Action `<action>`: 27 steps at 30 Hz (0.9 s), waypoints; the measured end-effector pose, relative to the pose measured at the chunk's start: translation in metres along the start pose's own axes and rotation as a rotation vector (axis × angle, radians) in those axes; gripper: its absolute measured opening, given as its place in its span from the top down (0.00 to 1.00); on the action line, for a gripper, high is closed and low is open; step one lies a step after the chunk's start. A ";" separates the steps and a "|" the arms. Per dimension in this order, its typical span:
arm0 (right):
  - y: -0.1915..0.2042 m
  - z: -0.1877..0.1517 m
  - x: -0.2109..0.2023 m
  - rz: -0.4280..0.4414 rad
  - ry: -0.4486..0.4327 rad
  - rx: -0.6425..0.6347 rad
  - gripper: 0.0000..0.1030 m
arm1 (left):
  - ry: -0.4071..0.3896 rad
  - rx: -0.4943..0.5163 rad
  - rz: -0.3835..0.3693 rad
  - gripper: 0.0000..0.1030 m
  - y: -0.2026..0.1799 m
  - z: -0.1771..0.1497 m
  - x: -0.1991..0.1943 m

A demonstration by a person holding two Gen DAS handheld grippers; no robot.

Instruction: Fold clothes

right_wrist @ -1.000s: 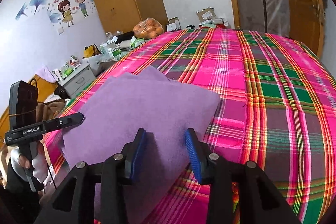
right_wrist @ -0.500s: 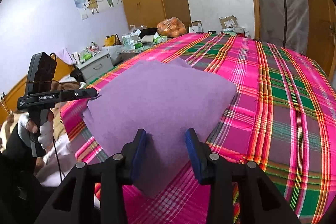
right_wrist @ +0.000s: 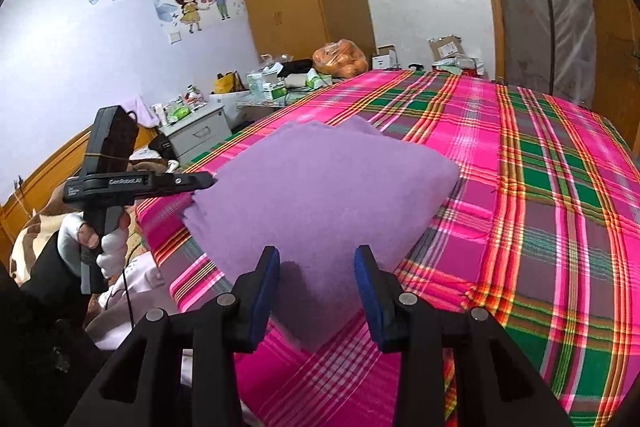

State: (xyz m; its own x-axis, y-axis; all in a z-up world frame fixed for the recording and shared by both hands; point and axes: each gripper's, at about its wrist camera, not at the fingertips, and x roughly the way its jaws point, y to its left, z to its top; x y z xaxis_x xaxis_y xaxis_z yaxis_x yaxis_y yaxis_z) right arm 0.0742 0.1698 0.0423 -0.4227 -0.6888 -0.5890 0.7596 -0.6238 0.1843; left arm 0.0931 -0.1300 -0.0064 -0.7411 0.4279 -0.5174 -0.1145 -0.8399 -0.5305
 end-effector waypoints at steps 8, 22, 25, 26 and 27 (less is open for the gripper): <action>0.006 -0.001 0.001 -0.001 0.019 -0.049 0.75 | 0.010 0.038 0.023 0.88 -0.006 -0.006 -0.003; -0.011 0.005 0.002 -0.002 0.048 -0.021 0.79 | -0.059 0.059 0.006 0.91 -0.001 0.009 -0.024; -0.029 0.020 0.004 -0.035 -0.003 0.045 0.79 | -0.117 0.120 0.023 0.91 -0.011 0.034 -0.028; -0.036 0.025 0.007 -0.044 -0.016 0.073 0.79 | -0.126 0.144 0.024 0.91 -0.015 0.042 -0.025; -0.046 0.031 0.012 -0.054 -0.030 0.117 0.79 | -0.127 0.169 0.030 0.91 -0.019 0.051 -0.017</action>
State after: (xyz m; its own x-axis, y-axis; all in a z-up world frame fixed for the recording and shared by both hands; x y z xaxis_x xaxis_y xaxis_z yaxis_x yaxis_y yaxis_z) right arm 0.0190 0.1789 0.0511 -0.4774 -0.6626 -0.5771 0.6734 -0.6978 0.2441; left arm 0.0746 -0.1385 0.0469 -0.8220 0.3652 -0.4370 -0.1923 -0.9003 -0.3906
